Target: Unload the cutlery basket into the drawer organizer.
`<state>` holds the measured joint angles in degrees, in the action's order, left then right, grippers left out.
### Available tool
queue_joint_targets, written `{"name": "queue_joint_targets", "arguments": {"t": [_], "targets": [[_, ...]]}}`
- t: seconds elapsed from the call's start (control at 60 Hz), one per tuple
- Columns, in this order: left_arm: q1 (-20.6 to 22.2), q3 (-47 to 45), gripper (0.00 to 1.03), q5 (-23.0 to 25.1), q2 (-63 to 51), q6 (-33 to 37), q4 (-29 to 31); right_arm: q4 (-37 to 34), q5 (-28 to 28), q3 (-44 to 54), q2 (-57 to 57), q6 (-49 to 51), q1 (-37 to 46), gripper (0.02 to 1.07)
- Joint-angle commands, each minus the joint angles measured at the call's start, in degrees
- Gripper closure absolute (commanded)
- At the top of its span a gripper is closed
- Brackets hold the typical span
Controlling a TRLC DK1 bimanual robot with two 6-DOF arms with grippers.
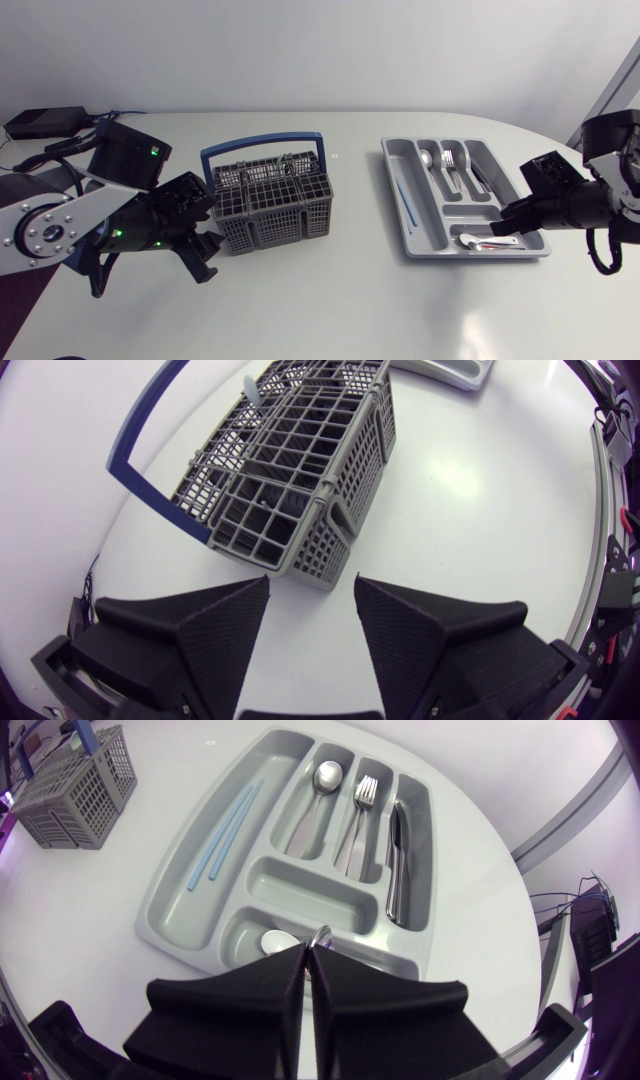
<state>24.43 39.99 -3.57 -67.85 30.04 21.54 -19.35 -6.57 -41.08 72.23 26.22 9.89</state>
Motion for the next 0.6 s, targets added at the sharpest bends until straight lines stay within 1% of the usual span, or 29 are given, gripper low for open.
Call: {"name": "queue_joint_targets", "arguments": {"t": [0.0, 0.033, 0.1, 0.183, 0.35, 0.367, 0.417, 0.517, 0.583], "targets": [[0.5, -1.7, 0.44, -0.4, 0.7, 0.0, 0.5, 2.0, 0.9, 1.9, 2.6, 2.2, 0.4, 1.02], [0.6, -1.7, 0.44, -0.4, 0.7, 0.0, 0.6, 2.2, 1.4, 2.1, 3.2, 2.2, 0.4, 1.01], [0.6, -1.7, 0.44, -0.4, 0.7, 0.0, 0.6, 4.9, 3.1, 2.8, 4.3, 2.2, 0.1, 1.01], [0.6, -1.7, 0.44, -0.4, 0.9, 0.0, 0.8, 5.9, 3.9, 2.8, 6.7, 2.1, -0.2, 1.01], [0.5, -1.8, 0.44, -0.4, 1.0, 0.1, 0.9, 8.5, 4.6, 2.5, 11.8, 1.5, -0.8, 1.0], [0.5, -1.8, 0.44, -0.4, 1.0, 0.1, 0.9, 8.9, 4.8, 2.6, 12.1, 1.4, -1.0, 0.99], [0.5, -1.8, 0.44, -0.4, 1.0, 0.1, 0.8, 9.8, 5.4, 2.6, 13.5, 1.0, -1.9, 0.9], [0.5, -1.7, 0.44, -0.4, 1.0, 0.1, 0.8, 10.4, 5.7, 2.6, 14.8, -0.4, -4.0, 0.86], [0.5, -1.6, 0.44, -0.4, 1.0, 0.1, 0.9, 10.4, 6.0, 2.7, 14.5, -1.5, -5.7, 0.74]]}}
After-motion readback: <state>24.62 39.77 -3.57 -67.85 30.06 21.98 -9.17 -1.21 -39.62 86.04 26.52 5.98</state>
